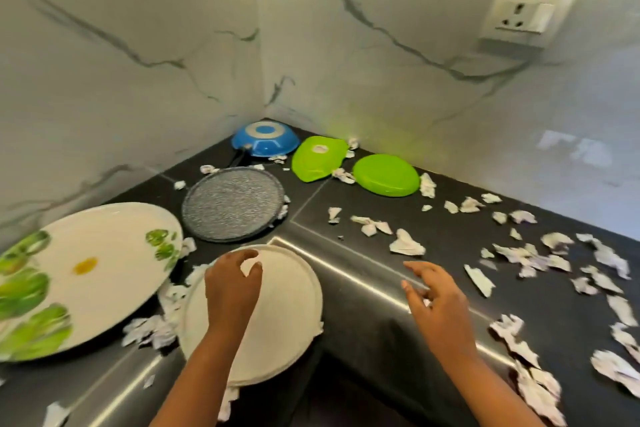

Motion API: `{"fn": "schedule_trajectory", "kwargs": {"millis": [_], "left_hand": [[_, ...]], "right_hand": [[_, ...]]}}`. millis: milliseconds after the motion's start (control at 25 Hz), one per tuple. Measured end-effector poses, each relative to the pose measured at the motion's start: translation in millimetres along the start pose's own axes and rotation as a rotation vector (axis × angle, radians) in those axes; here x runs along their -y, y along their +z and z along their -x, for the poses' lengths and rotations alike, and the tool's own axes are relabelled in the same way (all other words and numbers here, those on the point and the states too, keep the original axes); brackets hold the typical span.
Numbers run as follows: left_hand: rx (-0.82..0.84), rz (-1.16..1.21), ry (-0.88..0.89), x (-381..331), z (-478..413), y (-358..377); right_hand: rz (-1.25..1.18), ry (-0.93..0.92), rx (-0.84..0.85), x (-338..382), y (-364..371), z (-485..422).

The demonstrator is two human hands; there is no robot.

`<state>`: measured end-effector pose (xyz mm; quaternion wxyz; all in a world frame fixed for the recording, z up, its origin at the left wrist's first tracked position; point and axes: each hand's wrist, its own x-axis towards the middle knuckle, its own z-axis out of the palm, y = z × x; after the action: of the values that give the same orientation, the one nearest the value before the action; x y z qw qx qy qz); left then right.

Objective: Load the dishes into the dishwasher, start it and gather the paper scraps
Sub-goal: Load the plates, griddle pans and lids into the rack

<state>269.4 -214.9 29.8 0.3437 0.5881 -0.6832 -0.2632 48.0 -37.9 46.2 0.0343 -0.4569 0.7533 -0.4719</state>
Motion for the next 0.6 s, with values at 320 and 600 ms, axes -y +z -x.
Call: {"fn": "schedule_trajectory", "kwargs": {"millis": [320, 600], "left_hand": [[0.033, -0.108, -0.260, 65, -6, -63], [0.115, -0.117, -0.349, 80, -5, -95]], "right_hand": [[-0.016, -0.068, 0.228, 42, 78, -19], [0.194, 0.135, 0.544, 54, 130, -29]]}}
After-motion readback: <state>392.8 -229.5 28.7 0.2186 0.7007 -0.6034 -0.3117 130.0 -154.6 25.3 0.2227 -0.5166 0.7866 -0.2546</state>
